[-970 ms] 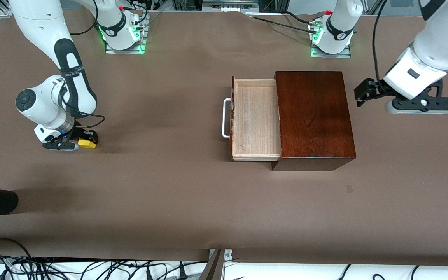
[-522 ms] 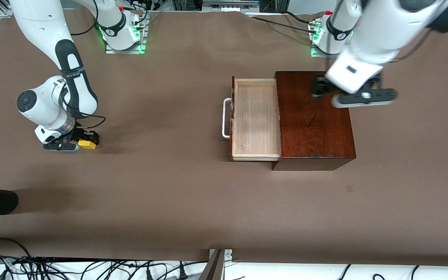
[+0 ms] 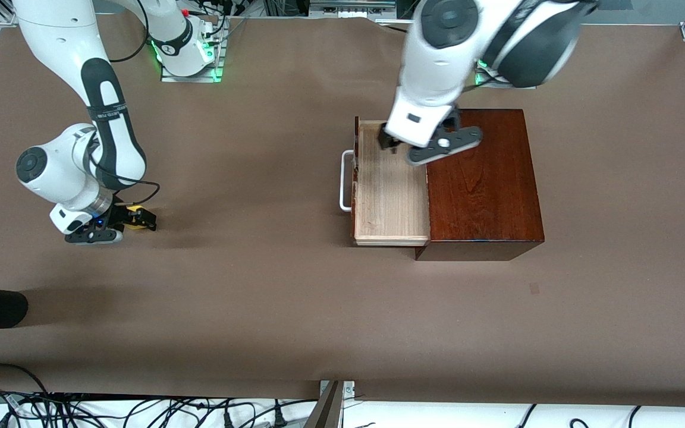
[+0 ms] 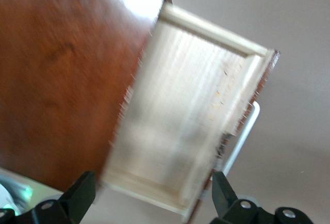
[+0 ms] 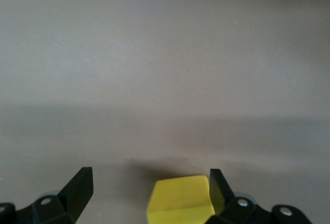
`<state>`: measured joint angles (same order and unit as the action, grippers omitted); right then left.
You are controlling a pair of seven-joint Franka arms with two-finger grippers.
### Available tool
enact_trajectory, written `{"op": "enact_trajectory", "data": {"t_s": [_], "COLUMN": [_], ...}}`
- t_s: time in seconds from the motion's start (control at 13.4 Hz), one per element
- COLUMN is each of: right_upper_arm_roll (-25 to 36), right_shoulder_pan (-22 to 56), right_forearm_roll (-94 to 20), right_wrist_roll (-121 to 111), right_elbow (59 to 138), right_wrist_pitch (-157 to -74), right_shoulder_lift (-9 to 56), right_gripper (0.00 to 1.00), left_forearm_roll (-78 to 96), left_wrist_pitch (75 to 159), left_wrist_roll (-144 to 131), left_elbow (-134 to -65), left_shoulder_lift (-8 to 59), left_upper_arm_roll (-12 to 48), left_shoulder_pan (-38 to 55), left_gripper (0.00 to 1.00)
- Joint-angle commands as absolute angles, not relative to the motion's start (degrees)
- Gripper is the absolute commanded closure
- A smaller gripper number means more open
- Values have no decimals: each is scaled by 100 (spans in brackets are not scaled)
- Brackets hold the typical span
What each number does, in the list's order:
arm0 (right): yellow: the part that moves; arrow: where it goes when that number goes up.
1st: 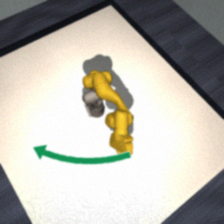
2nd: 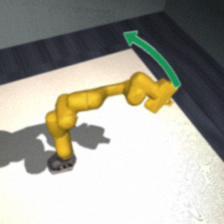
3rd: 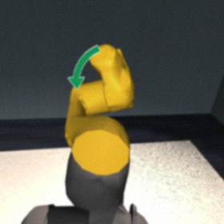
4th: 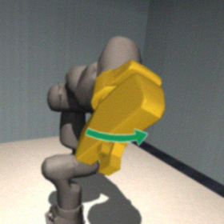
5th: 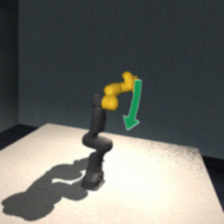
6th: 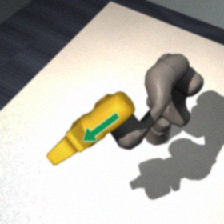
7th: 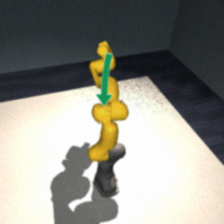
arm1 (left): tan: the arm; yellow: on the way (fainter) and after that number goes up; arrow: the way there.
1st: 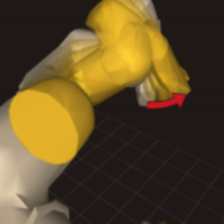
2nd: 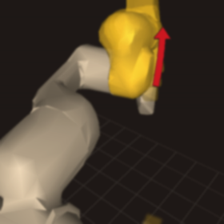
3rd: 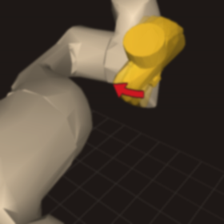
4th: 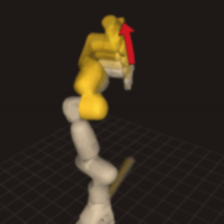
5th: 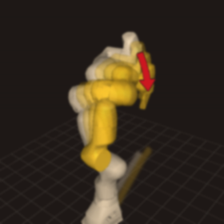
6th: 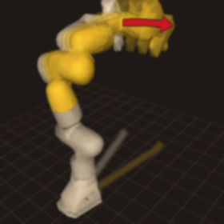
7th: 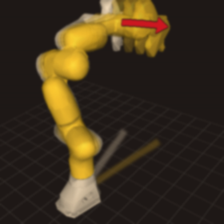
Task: Open drawer, take yellow block, close drawer
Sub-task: 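Open the right gripper to release the cube while the left gripper reaches the drawer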
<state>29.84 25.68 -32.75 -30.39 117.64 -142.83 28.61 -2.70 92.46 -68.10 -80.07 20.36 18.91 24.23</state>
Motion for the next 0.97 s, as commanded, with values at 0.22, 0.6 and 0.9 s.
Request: {"op": "enact_trajectory", "data": {"t_s": [0.22, 0.6, 0.9], "right_upper_arm_roll": [3304, 3313, 3296], "right_shoulder_pan": [2566, 2505, 2540], "right_forearm_roll": [-2524, -1978, -1662], "right_wrist_roll": [-3120, -2769, -2428], "right_elbow": [10576, 9634, 9238], "right_wrist_pitch": [-12773, -11806, -11339], "right_shoulder_lift": [2698, 2760, 2760], "right_gripper": [0, 0, 0], "left_forearm_roll": [-387, -369, -439], "left_wrist_pitch": [9544, 9932, 10019], "left_wrist_roll": [-9348, -10571, -10644], "left_elbow": [-6918, -6242, -6214], "left_shoulder_lift": [3356, 4252, 4596], "left_upper_arm_roll": [1854, 1863, 1811], "left_shoulder_pan": [3488, 3805, 3902], "left_gripper": [0, 28, 99]}}
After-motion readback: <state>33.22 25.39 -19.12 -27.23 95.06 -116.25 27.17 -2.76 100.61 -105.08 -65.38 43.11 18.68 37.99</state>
